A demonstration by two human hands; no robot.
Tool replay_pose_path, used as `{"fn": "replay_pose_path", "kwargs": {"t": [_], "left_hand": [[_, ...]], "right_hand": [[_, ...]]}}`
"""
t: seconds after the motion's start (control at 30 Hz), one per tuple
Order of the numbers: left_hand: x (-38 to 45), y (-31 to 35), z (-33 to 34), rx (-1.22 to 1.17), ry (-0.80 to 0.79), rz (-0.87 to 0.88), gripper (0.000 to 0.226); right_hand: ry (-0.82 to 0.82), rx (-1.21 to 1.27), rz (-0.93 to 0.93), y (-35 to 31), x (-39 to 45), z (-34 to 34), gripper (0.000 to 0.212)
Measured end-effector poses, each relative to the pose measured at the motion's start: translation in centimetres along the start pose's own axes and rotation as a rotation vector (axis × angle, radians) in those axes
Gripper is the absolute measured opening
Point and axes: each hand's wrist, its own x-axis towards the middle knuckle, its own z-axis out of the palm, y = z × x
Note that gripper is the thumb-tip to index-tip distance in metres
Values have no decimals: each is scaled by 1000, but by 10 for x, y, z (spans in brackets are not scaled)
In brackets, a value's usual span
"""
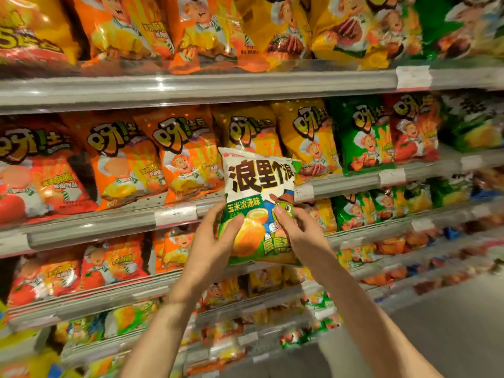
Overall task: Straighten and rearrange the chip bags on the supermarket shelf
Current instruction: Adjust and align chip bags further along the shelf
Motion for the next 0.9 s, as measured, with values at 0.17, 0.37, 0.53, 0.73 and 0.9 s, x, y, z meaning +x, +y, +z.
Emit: {"fn": "replay_pose_path", "kwargs": {"t": [0.17, 0.37, 0.53, 0.73, 0.9], "left_hand": [[-25, 19, 78, 21, 1, 16, 34], [-36, 47, 190, 34, -54, -16, 32], [-19, 74, 257, 56, -93, 17, 46], [19, 83, 326, 48, -117, 17, 55], [58, 96, 394, 24, -176, 41, 38]], "right_hand": [[-19, -76, -37, 20, -3, -89, 39], [14, -43, -45, 40, -2, -206, 34], [21, 229, 59, 34, 16, -280, 34], [99, 31, -86, 42, 53, -348, 32], [87, -27, -13, 43, 96, -410, 52]]}}
